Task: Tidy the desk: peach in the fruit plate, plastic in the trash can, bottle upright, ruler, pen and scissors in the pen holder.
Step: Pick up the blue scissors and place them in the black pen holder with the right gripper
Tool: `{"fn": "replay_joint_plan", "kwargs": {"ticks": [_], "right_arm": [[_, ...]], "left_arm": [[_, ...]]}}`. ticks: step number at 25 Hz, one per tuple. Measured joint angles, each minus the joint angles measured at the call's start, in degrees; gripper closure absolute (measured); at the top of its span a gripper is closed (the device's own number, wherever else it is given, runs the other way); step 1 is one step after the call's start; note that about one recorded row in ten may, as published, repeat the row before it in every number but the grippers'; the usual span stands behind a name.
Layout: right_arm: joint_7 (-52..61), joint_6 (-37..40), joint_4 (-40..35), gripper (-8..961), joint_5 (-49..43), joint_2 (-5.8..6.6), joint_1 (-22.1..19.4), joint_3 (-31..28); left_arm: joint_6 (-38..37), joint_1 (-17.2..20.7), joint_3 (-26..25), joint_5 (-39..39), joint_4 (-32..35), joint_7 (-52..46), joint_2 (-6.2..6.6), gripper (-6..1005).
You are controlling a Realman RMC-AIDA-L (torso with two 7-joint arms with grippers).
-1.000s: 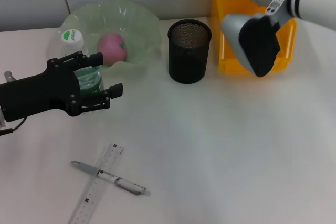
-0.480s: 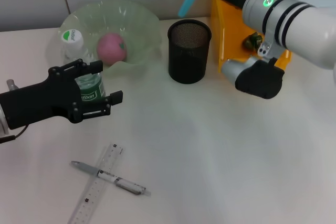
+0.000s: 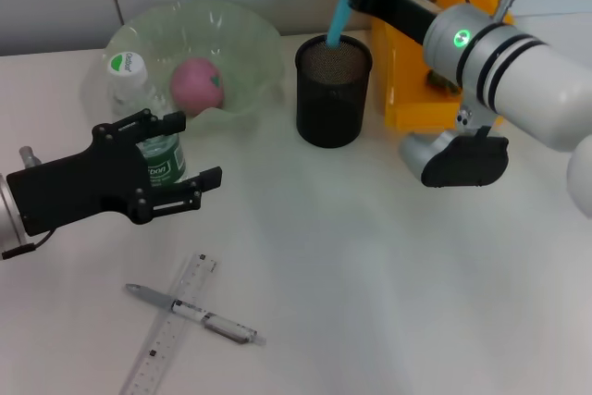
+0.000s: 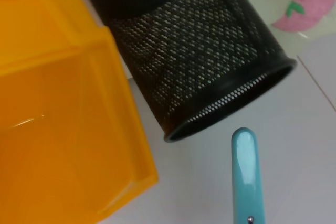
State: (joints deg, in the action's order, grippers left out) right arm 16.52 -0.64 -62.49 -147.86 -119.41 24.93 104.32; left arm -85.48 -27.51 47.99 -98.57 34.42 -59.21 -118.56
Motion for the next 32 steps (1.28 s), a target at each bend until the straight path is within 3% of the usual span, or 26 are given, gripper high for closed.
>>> {"fn": "replay_joint_plan", "kwargs": {"ticks": [13,25,32], "right_arm": [[-2.0,-5.9,4.4,710,-2.2,-0.07,-0.2,2.9],[-1.4,-6.8,6.3,709,-1.9,-0.32,1.0,4.1],[-1.0,-8.7,6.7,490,-2.0,-0.39,0.9,5.1]], "left_arm": [[0.7,-0.2,0.1,1.9,-2.0,3.3,-0.11,141],[1.5,-0.2,0.4,3.1,-3.9,5.1,-0.01,141],[1.5,-0.2,0.4,3.1,-3.9,5.2,0.09,141]]}}
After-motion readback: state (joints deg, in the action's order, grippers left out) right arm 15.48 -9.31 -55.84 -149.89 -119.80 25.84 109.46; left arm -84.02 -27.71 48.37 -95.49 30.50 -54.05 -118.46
